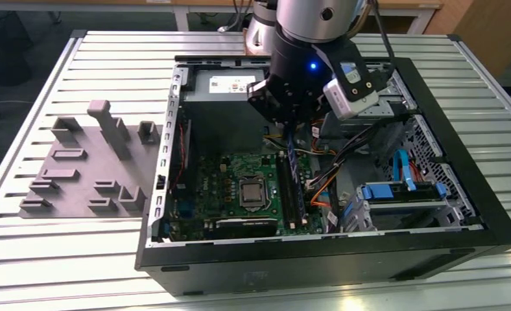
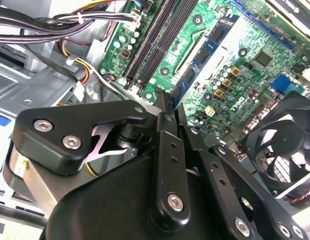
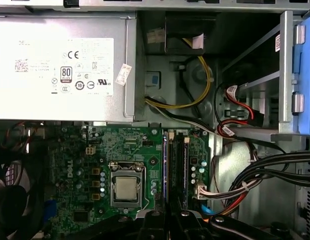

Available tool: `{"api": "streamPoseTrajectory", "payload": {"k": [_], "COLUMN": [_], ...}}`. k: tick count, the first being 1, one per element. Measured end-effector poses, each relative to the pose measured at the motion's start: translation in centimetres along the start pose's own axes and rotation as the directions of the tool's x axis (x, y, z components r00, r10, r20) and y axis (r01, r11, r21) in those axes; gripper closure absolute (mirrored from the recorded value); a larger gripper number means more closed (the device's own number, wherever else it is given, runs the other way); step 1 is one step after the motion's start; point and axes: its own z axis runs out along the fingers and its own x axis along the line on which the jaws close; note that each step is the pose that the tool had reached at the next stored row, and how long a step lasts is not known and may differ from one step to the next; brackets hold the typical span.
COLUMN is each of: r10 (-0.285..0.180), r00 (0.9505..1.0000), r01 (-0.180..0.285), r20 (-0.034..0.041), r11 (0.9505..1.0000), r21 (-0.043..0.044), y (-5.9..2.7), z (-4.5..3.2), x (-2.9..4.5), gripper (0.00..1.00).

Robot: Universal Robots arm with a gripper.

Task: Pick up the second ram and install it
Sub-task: 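Insert the second ram into the second slot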

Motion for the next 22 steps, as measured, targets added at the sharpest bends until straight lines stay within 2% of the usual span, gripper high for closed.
{"api": "streamPoseTrajectory", "payload": {"k": [17, 18, 22], "r10": [0.0, 0.0, 0.0], "r00": [1.0, 1.0, 1.0], "r01": [0.0, 0.0, 0.0], "r20": [-0.0007, -0.0011, -0.0015], "r11": [1.0, 1.0, 1.0], "r21": [0.0, 0.0, 0.0001], "y": [-0.01, -0.01, -0.02], "z": [1.6, 2.67, 3.12], "x": [-0.02, -0.03, -0.03], "gripper": [0.86, 0.86, 0.86]}}
